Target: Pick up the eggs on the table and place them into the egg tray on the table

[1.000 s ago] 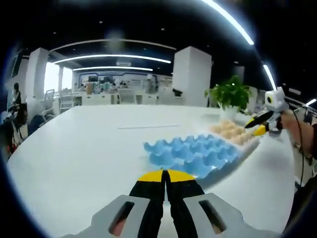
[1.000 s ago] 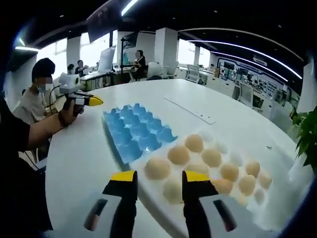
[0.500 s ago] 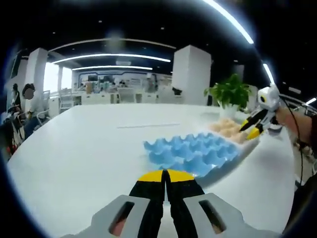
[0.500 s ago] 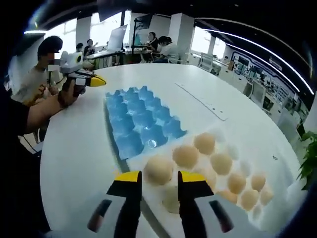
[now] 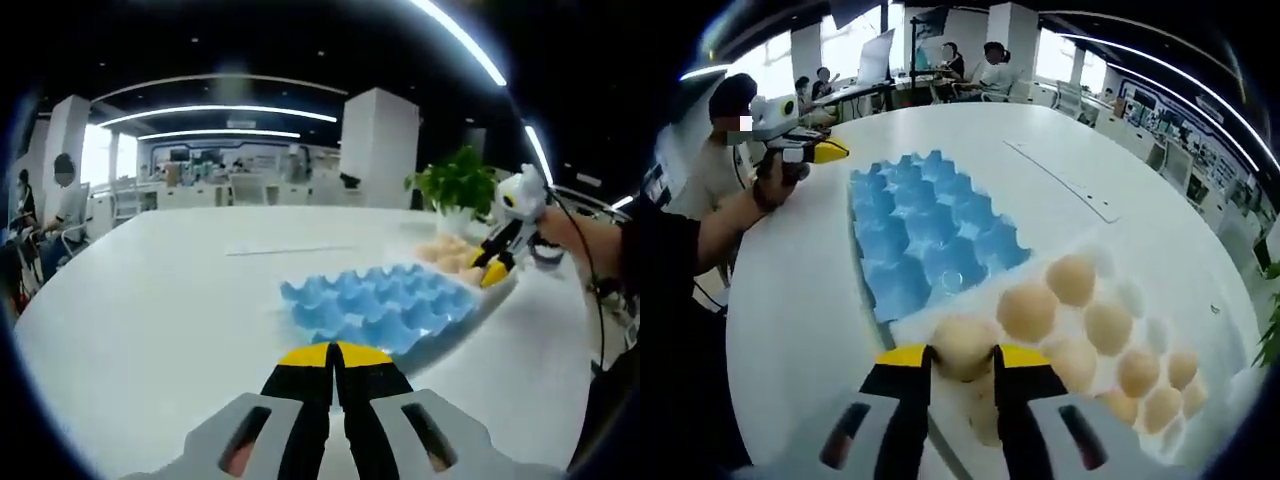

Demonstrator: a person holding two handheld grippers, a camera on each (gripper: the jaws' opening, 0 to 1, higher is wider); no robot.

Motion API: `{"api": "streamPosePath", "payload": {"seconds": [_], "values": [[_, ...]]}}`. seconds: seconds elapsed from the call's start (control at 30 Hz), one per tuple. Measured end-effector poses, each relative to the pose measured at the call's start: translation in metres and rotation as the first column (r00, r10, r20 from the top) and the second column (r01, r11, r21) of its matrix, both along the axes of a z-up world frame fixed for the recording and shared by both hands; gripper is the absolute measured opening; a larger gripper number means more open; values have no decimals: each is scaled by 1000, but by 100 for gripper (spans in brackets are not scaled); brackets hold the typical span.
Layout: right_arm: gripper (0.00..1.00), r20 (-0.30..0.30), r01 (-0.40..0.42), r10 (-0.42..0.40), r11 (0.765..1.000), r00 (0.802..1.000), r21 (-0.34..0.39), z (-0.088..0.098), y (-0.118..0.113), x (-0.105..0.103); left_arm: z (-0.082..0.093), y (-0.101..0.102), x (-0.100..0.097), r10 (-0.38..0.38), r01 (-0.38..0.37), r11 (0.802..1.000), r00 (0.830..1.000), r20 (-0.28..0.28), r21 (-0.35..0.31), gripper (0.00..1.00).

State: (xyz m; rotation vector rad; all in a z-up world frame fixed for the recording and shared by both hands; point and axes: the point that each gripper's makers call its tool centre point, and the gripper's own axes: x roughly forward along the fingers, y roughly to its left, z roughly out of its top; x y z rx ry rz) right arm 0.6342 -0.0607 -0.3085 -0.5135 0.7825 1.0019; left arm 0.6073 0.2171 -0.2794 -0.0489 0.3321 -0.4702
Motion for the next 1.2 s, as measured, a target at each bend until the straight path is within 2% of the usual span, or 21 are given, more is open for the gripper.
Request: {"api": "streamPosePath", "payload": {"seconds": [0.3,0.47,0.57,0.63,0.77,0.83,0.93,0.97,1.07,1.1,1.13,1.2], "values": [[27,-135,29,-39,997,990,-70,-6,0,2,2,-2,-1,-20,20,1000,1000,0,-3,0],[28,-199,62,-79,994,977,-89,-7,0,7,8,-7,-5,-89,89,996,996,16,-29,0],[28,-206,45,-70,992,976,-121,-8,0,7,21,-9,-10,-133,133,990,991,24,-34,0],[28,-213,33,-62,990,975,-138,-8,0,8,23,-12,-13,-184,184,983,983,13,-4,0],[28,-224,16,-53,986,973,-164,-9,0,9,5,-6,-12,-181,184,979,982,-49,85,0],[28,-231,13,-54,984,971,-176,-10,0,9,-3,-4,-11,-177,182,979,982,-66,87,0],[28,-232,-9,-38,981,972,-196,-11,0,8,-7,-2,-11,-173,178,981,983,-66,73,0],[28,-228,-18,-29,980,973,-198,-11,0,8,-6,-3,-14,-156,157,987,987,-31,17,0],[28,-217,-23,-19,982,976,-190,-11,0,7,8,2,-15,-132,130,991,989,66,34,0],[28,-215,-23,-18,982,977,-187,-11,0,7,8,1,-16,-139,139,990,988,63,16,0],[28,-200,-14,-20,986,980,-168,-10,-1,7,0,2,-18,-154,154,988,988,-4,-30,0],[28,-177,-9,-18,989,984,-150,-10,-1,7,0,6,-16,-135,135,990,991,-1,-29,0]]}}
